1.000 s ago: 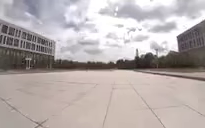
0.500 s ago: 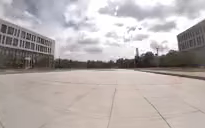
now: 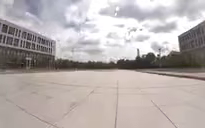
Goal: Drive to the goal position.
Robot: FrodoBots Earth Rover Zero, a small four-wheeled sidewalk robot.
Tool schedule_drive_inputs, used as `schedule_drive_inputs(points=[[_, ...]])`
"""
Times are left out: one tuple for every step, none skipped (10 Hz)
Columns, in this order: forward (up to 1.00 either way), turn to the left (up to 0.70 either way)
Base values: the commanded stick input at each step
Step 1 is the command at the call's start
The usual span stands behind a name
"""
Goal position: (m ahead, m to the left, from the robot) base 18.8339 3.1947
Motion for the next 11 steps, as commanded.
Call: schedule_drive_inputs(points=[[0.70, 0.00], [0.70, 0.00], [0.70, 0.00], [0.70, 0.00], [0.70, 0.00], [0.70, 0.00], [0.70, 0.00], [0.70, 0.00], [0.70, 0.00], [0.70, 0.00], [0.70, 0.00]])
